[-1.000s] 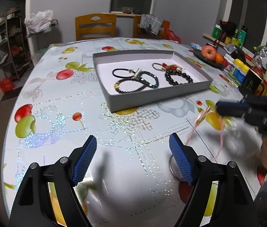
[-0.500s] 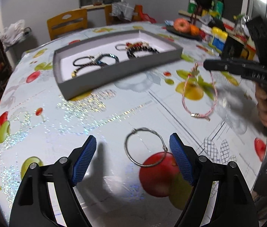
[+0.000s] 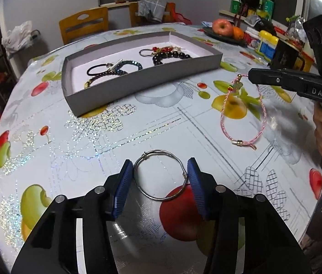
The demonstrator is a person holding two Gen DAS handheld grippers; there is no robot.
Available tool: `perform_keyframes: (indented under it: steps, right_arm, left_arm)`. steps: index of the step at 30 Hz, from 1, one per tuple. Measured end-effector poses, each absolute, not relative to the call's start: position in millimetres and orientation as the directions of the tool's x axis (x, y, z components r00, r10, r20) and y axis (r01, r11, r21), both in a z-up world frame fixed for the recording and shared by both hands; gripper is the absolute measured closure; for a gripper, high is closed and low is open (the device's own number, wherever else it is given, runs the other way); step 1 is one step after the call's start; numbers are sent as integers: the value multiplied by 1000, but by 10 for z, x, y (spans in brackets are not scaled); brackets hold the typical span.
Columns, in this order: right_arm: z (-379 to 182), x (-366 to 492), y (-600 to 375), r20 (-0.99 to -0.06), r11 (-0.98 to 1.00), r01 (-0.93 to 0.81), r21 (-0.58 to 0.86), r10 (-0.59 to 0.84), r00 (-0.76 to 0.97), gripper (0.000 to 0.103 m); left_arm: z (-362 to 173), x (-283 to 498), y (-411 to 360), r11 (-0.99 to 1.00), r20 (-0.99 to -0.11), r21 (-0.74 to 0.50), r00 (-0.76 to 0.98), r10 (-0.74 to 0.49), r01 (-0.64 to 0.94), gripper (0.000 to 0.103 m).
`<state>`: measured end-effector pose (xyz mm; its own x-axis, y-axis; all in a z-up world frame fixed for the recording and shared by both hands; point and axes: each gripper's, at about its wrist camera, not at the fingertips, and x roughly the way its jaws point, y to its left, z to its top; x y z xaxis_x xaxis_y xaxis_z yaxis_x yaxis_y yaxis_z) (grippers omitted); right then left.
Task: Organize jewelry
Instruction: 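Carry the silver hoop with the left tool while the right tool carries the pink bracelet to the tray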
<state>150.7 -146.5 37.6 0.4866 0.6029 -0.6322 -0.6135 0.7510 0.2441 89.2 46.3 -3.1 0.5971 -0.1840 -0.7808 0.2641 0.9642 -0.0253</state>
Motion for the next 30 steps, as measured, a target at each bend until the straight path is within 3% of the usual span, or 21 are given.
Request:
perform_keyframes:
  steps: [30]
  right_arm:
    - [846,1717,-1309,-572,734,-648,201,625,531,98]
  left_arm:
    - [535,1399,524,974,-697,15,701,-152,226,52]
